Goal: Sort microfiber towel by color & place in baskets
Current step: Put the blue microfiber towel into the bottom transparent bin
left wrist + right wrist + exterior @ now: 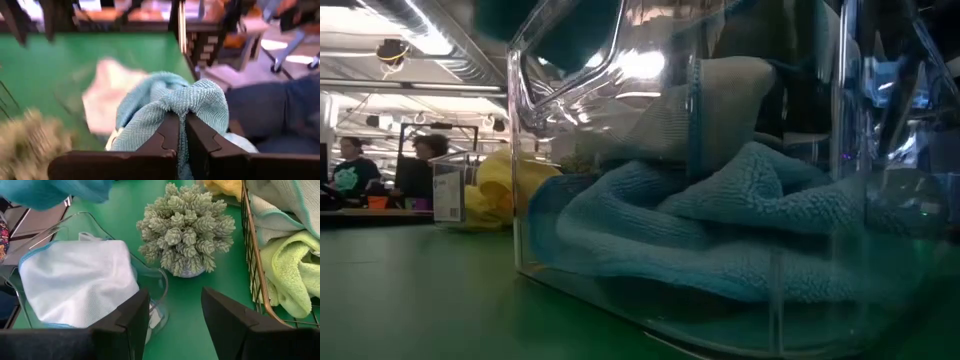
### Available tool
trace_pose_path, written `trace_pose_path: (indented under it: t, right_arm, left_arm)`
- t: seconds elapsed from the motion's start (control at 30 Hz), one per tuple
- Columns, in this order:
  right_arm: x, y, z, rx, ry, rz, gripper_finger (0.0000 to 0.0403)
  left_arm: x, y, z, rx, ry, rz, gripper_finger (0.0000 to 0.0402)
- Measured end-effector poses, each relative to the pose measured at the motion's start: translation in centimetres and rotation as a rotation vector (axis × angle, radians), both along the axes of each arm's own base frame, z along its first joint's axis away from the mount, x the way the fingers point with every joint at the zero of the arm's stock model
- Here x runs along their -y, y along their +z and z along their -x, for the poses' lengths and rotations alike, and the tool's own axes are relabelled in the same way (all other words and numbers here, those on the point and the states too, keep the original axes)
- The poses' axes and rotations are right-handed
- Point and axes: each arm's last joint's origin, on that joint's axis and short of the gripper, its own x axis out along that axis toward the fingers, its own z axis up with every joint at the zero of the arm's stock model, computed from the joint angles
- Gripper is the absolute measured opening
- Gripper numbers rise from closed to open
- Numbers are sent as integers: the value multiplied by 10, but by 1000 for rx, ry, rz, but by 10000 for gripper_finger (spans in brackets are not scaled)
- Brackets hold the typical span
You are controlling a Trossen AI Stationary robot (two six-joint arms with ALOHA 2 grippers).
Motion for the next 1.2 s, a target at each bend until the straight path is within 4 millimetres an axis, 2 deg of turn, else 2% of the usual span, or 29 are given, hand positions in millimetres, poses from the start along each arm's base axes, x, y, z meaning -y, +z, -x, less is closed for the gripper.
trace_pose_path:
  t: [0.23, 0.37, 0.47, 0.63, 0.9, 1.0, 1.2]
  right_arm:
    - [0, 0, 0, -2, 0, 1, 179]
    - [0, 0, 0, -2, 0, 1, 179]
    - [0, 0, 0, -3, 0, 1, 179]
    - [0, -1, 0, -8, 0, 2, 179]
    - [0, -1, 0, -8, 0, 2, 179]
    - [0, -1, 0, -8, 0, 2, 179]
    - [0, -1, 0, -8, 0, 2, 179]
  left_arm:
    - [1, 49, -11, 259, 42, 11, 6]
    - [4, 60, -24, 453, 47, 34, 6]
    - [8, 61, -35, 563, 9, 25, 6]
    - [6, 37, -59, 523, 33, 1, 6]
    - [0, -9, -90, 372, 86, 77, 9]
    - [-5, -20, -97, 323, 79, 116, 9]
    - [-21, -45, -102, 116, 148, 146, 10]
